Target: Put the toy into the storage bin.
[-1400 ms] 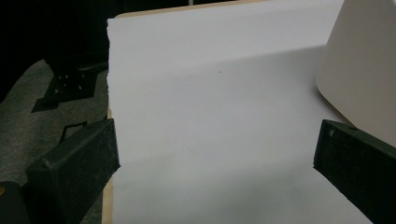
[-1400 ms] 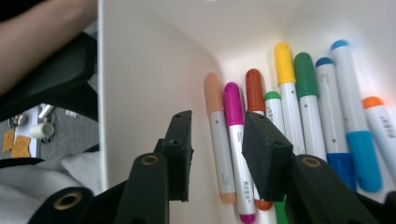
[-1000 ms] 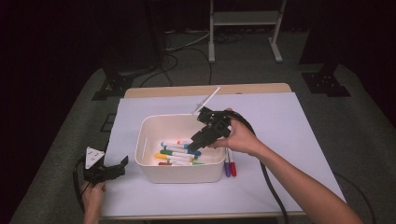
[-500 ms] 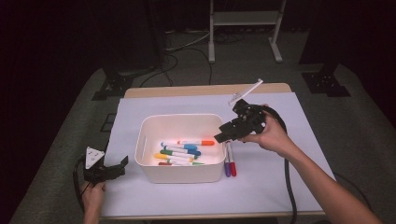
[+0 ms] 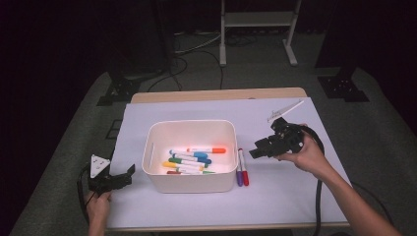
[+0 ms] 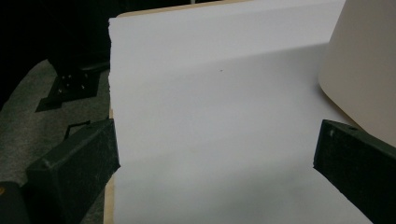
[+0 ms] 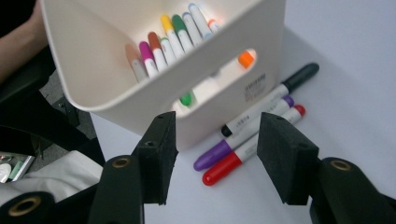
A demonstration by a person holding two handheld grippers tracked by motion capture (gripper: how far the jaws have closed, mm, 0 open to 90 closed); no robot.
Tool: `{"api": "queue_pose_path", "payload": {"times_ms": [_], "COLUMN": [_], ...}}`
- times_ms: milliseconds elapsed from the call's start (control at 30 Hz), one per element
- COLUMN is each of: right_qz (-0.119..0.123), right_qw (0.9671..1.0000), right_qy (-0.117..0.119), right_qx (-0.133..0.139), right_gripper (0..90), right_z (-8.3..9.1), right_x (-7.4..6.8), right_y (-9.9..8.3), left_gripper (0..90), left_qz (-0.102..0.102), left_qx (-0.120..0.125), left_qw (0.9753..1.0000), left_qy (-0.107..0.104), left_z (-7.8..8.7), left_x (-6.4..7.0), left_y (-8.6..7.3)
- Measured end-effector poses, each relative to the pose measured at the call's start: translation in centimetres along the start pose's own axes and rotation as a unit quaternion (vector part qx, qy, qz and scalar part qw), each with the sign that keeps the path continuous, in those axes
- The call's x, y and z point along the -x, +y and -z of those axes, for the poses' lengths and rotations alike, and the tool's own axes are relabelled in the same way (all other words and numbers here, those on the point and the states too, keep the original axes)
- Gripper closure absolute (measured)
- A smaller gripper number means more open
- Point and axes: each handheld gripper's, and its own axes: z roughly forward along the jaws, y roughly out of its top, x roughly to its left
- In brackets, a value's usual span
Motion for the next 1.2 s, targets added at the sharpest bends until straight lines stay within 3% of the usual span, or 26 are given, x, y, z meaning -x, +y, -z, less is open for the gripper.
{"api": "queue_pose_path", "payload": {"times_ms": [133,533,833,967,1100,1167,1200], "right_qz": [-0.008,-0.037,-0.057,-0.053,-0.053,-0.04,-0.04], "right_qw": [0.9999,0.9982,0.9967,0.9959,0.9958,0.9934,0.9934], "right_qy": [-0.005,-0.025,-0.049,-0.067,-0.067,-0.098,-0.098], "right_qx": [-0.008,-0.041,-0.031,-0.031,-0.033,-0.044,-0.044], "right_gripper": [45.7,45.6,48.5,49.8,51.0,53.5,53.5], "right_z": [-0.8,-5.5,-8.2,-9.2,-9.9,-10.1,-10.1], "right_x": [0.5,2.6,3.6,3.7,3.8,3.6,3.6], "right_y": [-0.9,-3.6,-4.3,-4.4,-4.3,-4.3,-4.3], "left_gripper": [0.0,0.0,0.0,0.0,0.0,0.0,0.0], "left_qz": [0.0,0.001,0.0,0.0,0.0,0.001,0.001], "left_qx": [0.0,0.002,0.001,0.001,0.001,0.001,0.001], "left_qw": [1.0,1.0,1.0,1.0,1.0,1.0,1.0], "left_qy": [0.0,0.0,0.001,0.001,0.001,0.001,0.001], "left_z": [0.0,0.0,0.0,0.0,0.0,0.0,0.0], "left_x": [0.0,0.0,0.0,0.0,0.0,0.0,0.0], "left_y": [0.0,0.0,0.0,0.0,0.0,0.0,0.0]}}
